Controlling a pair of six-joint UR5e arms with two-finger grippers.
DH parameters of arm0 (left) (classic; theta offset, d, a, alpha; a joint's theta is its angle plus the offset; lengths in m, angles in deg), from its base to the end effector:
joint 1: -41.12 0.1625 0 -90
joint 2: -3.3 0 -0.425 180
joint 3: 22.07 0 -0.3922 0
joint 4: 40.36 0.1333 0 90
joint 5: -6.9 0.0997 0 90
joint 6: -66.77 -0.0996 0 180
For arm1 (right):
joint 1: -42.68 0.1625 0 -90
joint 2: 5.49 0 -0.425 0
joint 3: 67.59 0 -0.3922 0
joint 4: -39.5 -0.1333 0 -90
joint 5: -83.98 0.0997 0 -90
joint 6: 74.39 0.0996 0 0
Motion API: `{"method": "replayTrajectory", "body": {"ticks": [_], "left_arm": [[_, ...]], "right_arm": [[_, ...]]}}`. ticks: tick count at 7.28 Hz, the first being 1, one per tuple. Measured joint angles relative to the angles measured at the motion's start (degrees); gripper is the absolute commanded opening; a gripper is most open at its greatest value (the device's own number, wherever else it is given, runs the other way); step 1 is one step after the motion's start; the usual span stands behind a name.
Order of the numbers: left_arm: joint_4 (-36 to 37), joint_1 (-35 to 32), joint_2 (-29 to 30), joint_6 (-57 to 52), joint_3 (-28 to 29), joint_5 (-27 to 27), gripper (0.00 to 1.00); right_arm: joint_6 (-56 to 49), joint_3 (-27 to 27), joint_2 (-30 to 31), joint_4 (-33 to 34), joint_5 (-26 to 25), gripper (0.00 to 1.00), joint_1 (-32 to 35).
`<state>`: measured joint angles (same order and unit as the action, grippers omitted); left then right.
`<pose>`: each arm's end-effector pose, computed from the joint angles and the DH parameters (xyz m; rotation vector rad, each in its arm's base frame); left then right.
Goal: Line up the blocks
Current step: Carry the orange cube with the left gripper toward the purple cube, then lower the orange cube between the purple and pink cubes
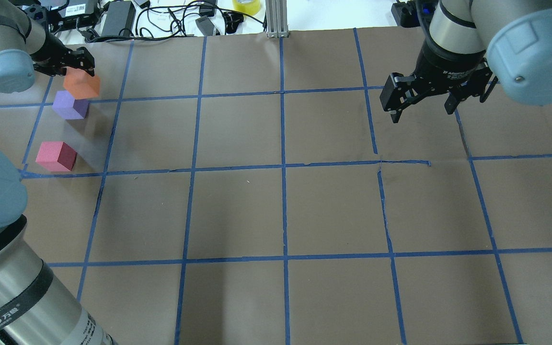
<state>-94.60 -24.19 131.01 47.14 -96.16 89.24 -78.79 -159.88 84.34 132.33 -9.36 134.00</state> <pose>0.1779 -0.7378 0.2813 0.1108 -3.0788 0.4271 0.1388 -0.4904 0.4719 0.1535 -3.0793 0.0075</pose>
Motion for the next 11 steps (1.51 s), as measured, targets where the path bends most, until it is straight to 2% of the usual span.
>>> {"method": "replayTrajectory", "body": {"ticks": [3, 8, 11], "left_arm": [[-1.2, 3.6, 0.5, -6.0, -0.2, 0.0, 0.51], [-3.6, 5.2, -1.1, -6.6, -2.5, -0.4, 0.51], [-4.1, 6.0, -1.8, -8.5, -4.4, -0.4, 0.51]], "right_arm": [[0.5, 0.1, -0.1, 2.3, 0.6, 1.0, 0.1], [0.6, -0.4, 0.2, 1.7, 0.6, 1.0, 0.1], [0.3, -0.1, 0.4, 0.9, 5.1, 1.0, -0.3]]}}
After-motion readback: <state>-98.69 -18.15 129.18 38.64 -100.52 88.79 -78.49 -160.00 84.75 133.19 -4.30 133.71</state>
